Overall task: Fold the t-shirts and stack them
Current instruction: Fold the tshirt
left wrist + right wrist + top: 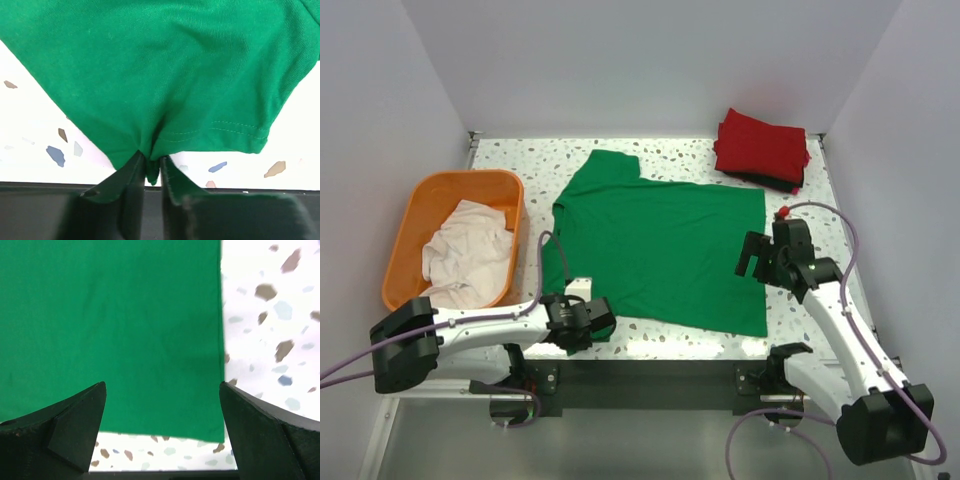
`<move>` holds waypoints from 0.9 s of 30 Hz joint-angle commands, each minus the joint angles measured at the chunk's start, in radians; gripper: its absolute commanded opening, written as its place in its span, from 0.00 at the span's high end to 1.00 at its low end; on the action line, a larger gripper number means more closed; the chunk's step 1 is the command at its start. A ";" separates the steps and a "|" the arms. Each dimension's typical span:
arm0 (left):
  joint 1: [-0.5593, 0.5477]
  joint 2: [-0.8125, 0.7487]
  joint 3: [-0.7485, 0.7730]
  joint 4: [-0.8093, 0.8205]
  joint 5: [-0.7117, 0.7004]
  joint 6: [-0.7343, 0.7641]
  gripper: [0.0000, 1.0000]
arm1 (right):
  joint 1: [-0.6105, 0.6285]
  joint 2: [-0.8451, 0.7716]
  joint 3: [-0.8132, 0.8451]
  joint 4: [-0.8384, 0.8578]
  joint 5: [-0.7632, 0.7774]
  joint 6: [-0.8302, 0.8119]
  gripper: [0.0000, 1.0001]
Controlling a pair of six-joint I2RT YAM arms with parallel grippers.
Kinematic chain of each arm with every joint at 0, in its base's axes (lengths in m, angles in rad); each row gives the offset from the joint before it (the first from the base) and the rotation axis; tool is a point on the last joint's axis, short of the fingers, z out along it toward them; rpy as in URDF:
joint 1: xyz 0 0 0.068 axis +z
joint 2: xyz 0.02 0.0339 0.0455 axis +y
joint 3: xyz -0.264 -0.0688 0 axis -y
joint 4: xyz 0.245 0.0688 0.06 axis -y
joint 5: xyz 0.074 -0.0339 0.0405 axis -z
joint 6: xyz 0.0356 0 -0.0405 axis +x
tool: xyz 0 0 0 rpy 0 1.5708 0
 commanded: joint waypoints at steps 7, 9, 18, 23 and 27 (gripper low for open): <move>0.009 0.028 0.043 -0.015 -0.033 0.038 0.96 | 0.392 -0.147 -0.087 -0.274 0.040 0.380 0.01; 0.018 0.032 0.049 -0.012 -0.039 0.050 1.00 | 0.415 -0.154 -0.129 -0.294 0.057 0.455 0.01; 0.064 0.029 0.069 -0.015 -0.046 0.099 1.00 | 0.437 -0.128 -0.251 -0.164 0.085 0.655 0.02; 0.083 0.009 0.070 0.003 -0.028 0.118 1.00 | 0.437 -0.111 -0.299 -0.101 0.101 0.729 0.02; 0.089 0.012 0.092 0.009 -0.036 0.142 1.00 | 0.435 -0.128 -0.336 -0.093 0.135 0.756 0.05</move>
